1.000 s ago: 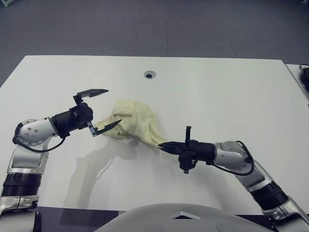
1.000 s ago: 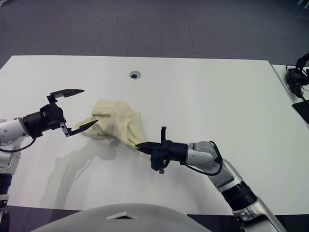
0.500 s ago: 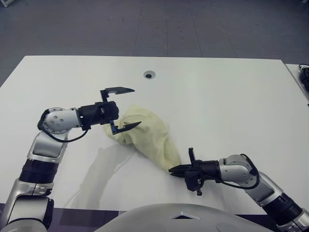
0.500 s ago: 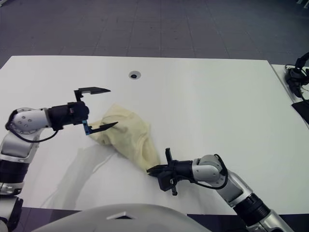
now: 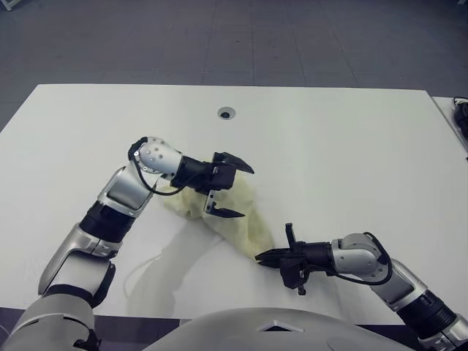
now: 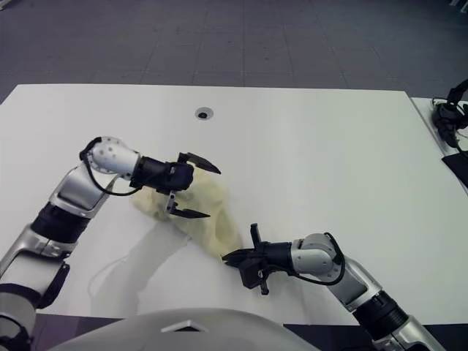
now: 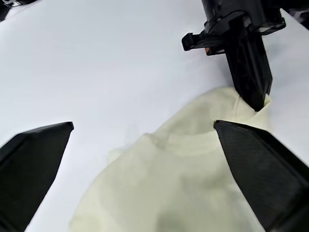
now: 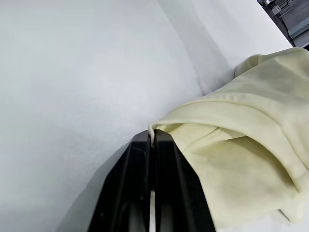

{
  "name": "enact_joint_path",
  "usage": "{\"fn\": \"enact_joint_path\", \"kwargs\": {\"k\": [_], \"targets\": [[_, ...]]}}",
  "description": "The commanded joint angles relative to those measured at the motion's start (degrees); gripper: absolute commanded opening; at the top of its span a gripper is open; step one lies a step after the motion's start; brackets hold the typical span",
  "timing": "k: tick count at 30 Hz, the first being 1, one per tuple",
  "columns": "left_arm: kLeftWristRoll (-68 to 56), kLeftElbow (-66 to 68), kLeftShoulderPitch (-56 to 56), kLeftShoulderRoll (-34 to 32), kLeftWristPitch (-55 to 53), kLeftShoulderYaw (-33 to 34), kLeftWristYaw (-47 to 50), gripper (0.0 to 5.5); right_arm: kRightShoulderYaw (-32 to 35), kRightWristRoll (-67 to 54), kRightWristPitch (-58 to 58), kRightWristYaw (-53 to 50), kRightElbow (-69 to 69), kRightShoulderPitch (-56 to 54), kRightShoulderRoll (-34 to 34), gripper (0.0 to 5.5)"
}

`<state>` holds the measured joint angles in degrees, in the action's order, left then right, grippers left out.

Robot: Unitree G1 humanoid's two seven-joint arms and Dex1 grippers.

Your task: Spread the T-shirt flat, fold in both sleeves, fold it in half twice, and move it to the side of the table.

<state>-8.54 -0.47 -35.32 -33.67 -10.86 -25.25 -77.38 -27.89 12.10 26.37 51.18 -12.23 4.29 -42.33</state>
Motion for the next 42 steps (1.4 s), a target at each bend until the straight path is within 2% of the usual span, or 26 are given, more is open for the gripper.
{"fn": "enact_joint_path", "kwargs": {"k": [1,13,14,16,32,42], "targets": [[0.60,3.02,-5.28,2.28,-3.55,-1.59,-1.96,5.40,-0.60,0.96,-0.16,0.28,0.69,0.18,-0.11,0.02],[8.76,12.15,-6.61,5.40,2.35,-7.05,-1.70,5.40,-0.79,1.58,0.26,-0.63,0.98,-0.10,0.55,0.02],[9.45,12.86,-6.52,5.42,3.30,-7.23,-1.38,5.21,-0.81,1.71,0.43,-0.75,1.14,-0.22,0.67,0.00],[10.03,14.15,-6.46,5.92,4.24,-7.11,-0.65,5.23,-0.88,1.88,0.55,-0.94,1.36,-0.28,0.83,0.00],[9.40,10.22,-4.00,4.99,2.39,-7.34,-3.03,2.70,-0.57,2.74,1.66,-2.43,1.78,-0.79,1.73,0.00],[14.51,14.49,-3.26,5.23,5.37,-10.27,-2.64,1.10,-0.66,2.04,1.66,-1.79,1.18,-0.45,1.48,0.00]]}}
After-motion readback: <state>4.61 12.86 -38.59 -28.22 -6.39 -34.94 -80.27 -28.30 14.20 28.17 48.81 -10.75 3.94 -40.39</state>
